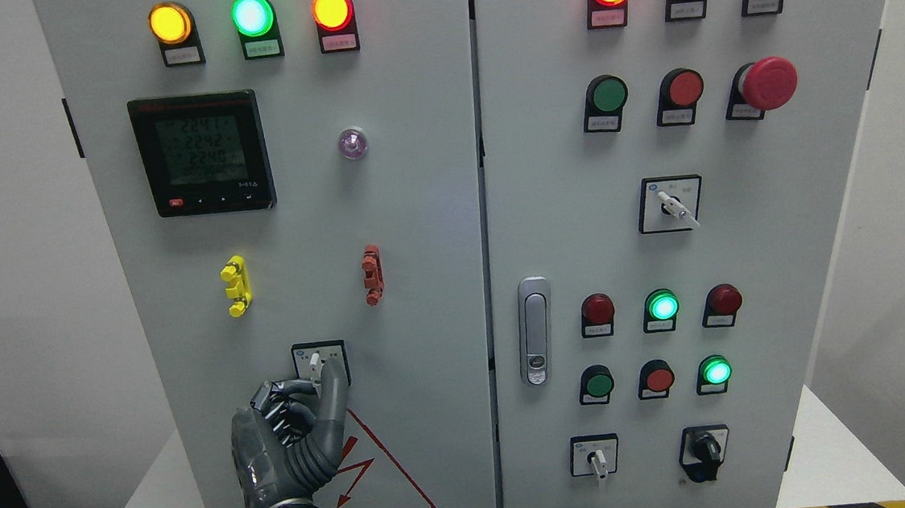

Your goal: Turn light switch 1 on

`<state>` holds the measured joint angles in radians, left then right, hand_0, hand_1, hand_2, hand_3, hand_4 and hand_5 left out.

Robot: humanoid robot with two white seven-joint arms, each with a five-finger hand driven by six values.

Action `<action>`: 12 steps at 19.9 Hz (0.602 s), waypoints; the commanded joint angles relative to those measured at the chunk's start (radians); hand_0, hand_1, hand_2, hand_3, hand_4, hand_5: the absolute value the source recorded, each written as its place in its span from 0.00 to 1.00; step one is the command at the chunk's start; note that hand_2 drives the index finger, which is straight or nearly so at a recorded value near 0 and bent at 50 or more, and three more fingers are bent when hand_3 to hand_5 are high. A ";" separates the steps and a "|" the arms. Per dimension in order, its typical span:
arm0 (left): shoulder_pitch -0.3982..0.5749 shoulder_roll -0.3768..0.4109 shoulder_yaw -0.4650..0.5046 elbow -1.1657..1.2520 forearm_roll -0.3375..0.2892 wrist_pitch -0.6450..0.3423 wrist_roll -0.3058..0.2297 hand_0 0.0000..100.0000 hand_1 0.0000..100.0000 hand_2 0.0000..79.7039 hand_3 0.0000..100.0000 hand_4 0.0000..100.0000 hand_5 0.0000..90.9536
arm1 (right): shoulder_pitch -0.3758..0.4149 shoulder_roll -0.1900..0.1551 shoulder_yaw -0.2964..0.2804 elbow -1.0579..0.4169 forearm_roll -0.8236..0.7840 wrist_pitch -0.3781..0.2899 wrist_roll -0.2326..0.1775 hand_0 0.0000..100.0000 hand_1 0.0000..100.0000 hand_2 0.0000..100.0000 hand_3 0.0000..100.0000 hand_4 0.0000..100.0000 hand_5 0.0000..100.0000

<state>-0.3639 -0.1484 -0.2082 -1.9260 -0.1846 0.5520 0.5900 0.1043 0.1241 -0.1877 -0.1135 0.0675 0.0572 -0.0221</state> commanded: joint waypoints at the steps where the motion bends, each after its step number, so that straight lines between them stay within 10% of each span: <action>1: 0.000 0.000 0.000 0.002 -0.001 0.000 0.001 0.21 0.49 0.73 0.96 0.95 0.94 | 0.000 0.000 0.001 0.000 0.000 0.000 0.001 0.00 0.00 0.00 0.00 0.00 0.00; 12: -0.001 0.000 0.000 0.002 -0.003 0.000 0.001 0.27 0.46 0.74 0.96 0.95 0.94 | 0.000 0.000 0.001 0.000 0.000 0.000 0.001 0.00 0.00 0.00 0.00 0.00 0.00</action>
<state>-0.3645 -0.1487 -0.2085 -1.9245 -0.1868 0.5522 0.5894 0.1043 0.1241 -0.1879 -0.1135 0.0675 0.0572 -0.0222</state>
